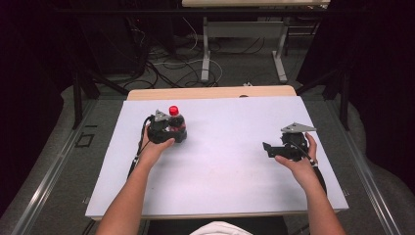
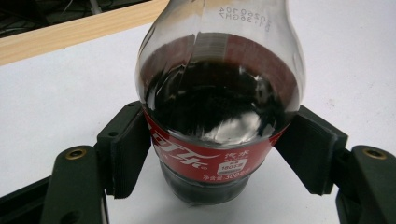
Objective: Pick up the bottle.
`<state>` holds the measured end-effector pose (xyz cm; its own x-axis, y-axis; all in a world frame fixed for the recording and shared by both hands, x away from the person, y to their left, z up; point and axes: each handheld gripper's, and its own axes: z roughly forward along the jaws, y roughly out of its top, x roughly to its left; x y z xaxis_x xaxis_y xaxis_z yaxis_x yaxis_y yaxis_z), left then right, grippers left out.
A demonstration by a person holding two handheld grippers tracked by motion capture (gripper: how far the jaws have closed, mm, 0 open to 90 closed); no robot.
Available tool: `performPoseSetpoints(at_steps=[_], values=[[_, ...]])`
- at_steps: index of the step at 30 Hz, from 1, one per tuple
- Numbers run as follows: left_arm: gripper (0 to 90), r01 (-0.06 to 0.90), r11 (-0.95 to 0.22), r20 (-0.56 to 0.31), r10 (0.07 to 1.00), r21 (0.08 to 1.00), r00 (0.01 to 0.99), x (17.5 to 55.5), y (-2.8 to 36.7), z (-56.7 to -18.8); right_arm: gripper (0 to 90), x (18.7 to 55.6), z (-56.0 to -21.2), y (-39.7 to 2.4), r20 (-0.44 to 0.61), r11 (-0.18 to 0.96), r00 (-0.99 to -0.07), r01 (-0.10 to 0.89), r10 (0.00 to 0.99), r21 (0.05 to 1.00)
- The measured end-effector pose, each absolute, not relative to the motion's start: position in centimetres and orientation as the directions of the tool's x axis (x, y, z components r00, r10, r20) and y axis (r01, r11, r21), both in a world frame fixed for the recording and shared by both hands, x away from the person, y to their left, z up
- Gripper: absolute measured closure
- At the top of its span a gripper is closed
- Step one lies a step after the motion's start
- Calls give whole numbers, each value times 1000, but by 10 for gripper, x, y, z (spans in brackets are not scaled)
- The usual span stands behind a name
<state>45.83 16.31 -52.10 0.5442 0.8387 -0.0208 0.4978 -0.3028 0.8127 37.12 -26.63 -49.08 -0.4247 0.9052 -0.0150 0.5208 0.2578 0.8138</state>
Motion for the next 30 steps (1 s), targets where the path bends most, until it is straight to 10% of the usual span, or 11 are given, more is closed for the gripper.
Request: performPoseSetpoints(at_steps=[30], values=[[302, 476, -372, -46, 748, 797, 662, 405, 146, -473, 166, 369, -488, -260, -7, 247, -430, 505, 903, 827]])
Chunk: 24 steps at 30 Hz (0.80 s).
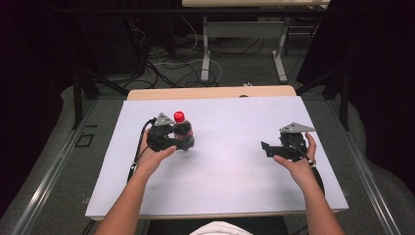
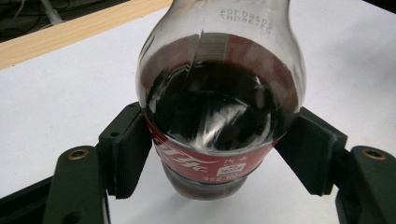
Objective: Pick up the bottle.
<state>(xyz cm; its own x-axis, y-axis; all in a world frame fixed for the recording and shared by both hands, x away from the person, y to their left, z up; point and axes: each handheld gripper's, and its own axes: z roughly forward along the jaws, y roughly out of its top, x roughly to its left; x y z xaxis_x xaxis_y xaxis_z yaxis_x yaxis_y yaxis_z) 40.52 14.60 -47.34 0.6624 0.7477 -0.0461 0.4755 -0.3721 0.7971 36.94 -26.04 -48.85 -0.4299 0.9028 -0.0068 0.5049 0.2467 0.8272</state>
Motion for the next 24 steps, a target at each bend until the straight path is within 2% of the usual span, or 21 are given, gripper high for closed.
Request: performPoseSetpoints(at_steps=[6, 11, 16, 24], values=[[302, 473, -404, -44, 722, 783, 690, 392, 140, -465, 173, 368, -487, -258, -22, 263, -444, 490, 896, 831], [302, 462, -432, -36, 699, 775, 714, 381, 138, -461, 221, 365, -481, -254, -27, 269, -460, 468, 887, 842], [302, 451, -435, -37, 686, 779, 726, 375, 132, -465, 276, 362, -477, -251, -37, 282, -484, 443, 874, 851], [302, 459, -453, -46, 672, 764, 739, 374, 125, -474, 292, 361, -477, -248, -33, 301, -515, 446, 856, 843]])
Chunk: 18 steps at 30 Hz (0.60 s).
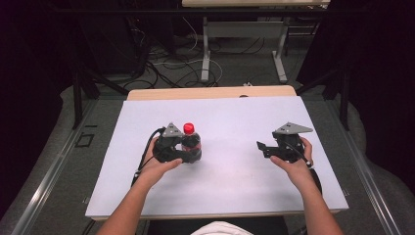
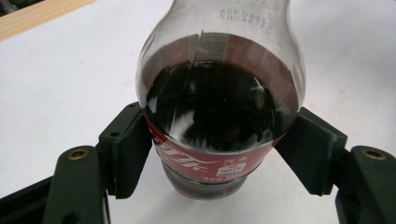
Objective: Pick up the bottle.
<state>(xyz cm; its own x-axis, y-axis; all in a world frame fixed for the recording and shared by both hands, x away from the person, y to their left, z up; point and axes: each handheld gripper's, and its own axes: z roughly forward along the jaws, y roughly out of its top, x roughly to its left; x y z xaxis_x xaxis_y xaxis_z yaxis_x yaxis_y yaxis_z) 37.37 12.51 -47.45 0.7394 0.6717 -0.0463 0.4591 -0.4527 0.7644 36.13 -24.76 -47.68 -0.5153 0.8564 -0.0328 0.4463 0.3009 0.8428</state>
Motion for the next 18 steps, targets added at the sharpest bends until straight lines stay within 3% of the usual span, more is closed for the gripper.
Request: performPoseSetpoints(at_steps=[18], values=[[303, 421, -497, -57, 593, 759, 803, 354, 88, -481, 321, 345, -453, -216, -20, 349, -617, 418, 786, 839]])
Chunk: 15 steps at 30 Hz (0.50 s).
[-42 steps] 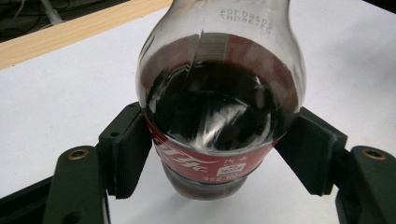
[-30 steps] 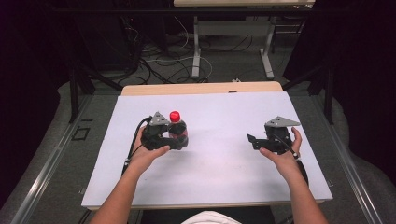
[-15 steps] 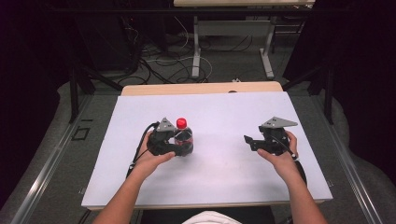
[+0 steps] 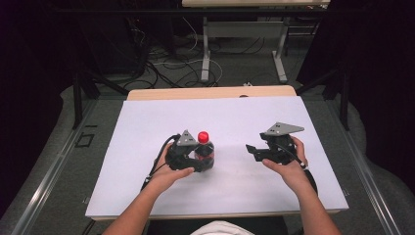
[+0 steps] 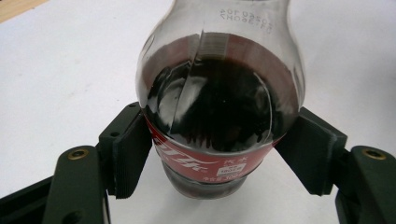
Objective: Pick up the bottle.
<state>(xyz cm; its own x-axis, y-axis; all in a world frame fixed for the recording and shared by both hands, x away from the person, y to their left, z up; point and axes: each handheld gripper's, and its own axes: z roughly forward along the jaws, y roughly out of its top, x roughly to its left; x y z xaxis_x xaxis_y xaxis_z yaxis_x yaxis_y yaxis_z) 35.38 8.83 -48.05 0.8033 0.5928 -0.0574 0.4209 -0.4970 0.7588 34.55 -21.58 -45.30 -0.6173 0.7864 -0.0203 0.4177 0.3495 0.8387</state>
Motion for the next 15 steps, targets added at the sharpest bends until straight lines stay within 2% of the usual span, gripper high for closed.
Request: performPoseSetpoints(at_steps=[4, 12, 15], values=[[303, 408, -510, -49, 578, 757, 815, 351, 84, -481, 363, 342, -444, -208, 53, 327, -695, 402, 717, 855], [303, 416, -517, -51, 580, 748, 813, 349, 82, -483, 375, 344, -420, -180, -11, 411, -780, 318, 626, 854], [303, 429, -512, -66, 582, 744, 811, 348, 85, -481, 377, 346, -414, -174, -17, 433, -787, 321, 617, 843]])
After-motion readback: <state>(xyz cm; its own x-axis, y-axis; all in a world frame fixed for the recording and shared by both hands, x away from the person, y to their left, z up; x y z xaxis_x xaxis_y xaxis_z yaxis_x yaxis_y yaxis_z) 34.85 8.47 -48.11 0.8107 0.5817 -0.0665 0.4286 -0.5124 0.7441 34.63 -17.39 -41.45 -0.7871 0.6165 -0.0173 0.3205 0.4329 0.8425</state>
